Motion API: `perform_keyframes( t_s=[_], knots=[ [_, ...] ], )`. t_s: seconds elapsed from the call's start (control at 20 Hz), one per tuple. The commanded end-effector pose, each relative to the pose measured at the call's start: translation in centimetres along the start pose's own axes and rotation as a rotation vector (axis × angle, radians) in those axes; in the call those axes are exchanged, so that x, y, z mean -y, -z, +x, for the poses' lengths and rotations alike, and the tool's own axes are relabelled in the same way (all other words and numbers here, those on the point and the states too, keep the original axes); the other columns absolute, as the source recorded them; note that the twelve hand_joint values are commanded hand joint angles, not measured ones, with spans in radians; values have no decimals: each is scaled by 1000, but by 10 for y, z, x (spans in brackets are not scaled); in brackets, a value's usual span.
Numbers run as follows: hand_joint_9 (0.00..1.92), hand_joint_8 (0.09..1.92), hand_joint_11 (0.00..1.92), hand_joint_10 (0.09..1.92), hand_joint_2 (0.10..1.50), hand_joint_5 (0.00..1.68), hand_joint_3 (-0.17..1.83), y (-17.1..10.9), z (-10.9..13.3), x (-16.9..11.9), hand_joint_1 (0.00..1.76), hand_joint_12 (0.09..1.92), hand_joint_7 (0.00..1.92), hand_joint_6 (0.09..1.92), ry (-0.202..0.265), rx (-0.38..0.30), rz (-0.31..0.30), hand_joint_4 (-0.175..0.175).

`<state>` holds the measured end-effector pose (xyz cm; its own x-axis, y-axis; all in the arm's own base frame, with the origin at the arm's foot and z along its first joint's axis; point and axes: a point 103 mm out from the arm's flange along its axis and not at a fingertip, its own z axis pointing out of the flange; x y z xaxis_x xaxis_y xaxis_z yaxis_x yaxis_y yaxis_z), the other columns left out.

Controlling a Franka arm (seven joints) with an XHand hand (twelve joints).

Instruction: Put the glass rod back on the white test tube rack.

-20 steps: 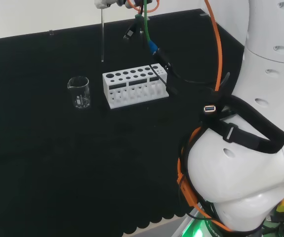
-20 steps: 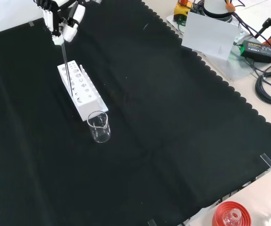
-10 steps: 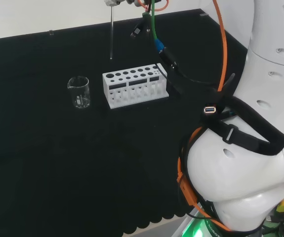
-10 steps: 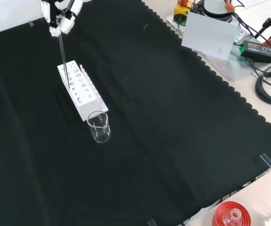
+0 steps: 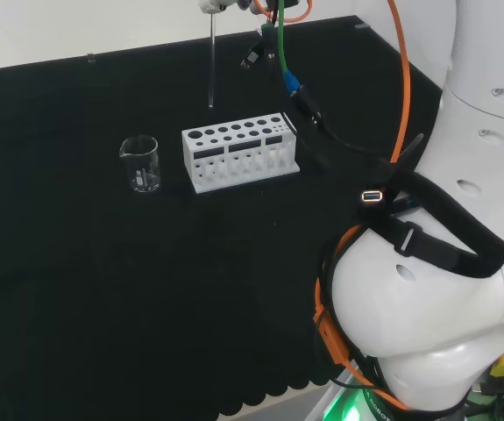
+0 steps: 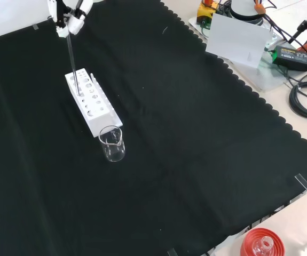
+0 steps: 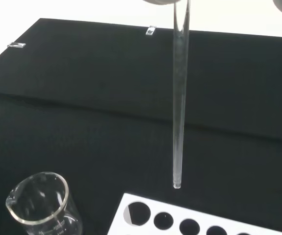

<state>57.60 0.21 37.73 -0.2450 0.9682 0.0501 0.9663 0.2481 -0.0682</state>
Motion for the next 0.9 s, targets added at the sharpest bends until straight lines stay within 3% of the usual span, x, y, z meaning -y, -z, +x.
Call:
perform_keyframes(
  t_s=[0.05, 0.4, 0.9],
  knots=[
    [1828, 515, 1688, 315, 1052, 1293, -175, -6, -5, 5, 1324, 532, 1417, 311, -5, 5, 11, -175],
    [1828, 514, 1688, 315, 1052, 1293, -175, -14, -4, 6, 1324, 532, 1418, 311, 4, -6, 10, -175],
    [1829, 513, 1688, 313, 1052, 1294, -175, -16, 1, 1, 1324, 532, 1418, 310, 2, 49, 63, -175]
  ],
)
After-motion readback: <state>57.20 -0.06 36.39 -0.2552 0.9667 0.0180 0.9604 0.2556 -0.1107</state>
